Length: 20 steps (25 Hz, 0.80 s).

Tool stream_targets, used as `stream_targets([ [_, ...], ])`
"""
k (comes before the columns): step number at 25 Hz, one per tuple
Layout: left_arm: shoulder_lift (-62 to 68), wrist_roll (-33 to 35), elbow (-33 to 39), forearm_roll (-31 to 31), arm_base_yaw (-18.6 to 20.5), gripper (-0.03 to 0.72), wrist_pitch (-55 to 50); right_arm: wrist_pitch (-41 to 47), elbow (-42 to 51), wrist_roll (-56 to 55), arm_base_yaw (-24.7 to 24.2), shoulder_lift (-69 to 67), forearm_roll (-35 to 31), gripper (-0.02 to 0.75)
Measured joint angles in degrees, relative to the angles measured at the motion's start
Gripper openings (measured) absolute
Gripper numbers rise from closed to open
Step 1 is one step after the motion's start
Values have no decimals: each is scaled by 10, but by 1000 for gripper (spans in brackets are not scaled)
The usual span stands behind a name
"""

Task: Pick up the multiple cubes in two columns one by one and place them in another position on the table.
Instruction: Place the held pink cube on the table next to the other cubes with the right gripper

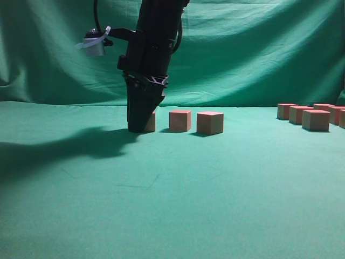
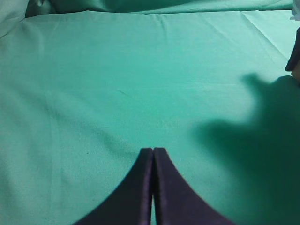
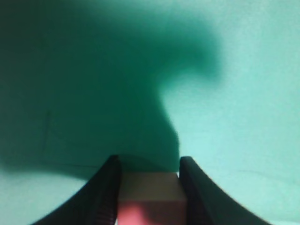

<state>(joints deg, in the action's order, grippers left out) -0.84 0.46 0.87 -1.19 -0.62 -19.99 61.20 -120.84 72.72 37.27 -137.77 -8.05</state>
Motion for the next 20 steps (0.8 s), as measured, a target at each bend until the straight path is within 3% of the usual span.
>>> stream_targets([
  [9, 0, 0, 0, 0, 0, 0, 0, 0, 0, 0, 0, 0, 0, 262],
  [17, 0, 0, 0, 0, 0, 0, 0, -10, -2, 0, -1, 0, 0, 566],
  [20, 0, 0, 0, 0, 0, 0, 0, -10, -3, 0, -1, 0, -1, 554],
])
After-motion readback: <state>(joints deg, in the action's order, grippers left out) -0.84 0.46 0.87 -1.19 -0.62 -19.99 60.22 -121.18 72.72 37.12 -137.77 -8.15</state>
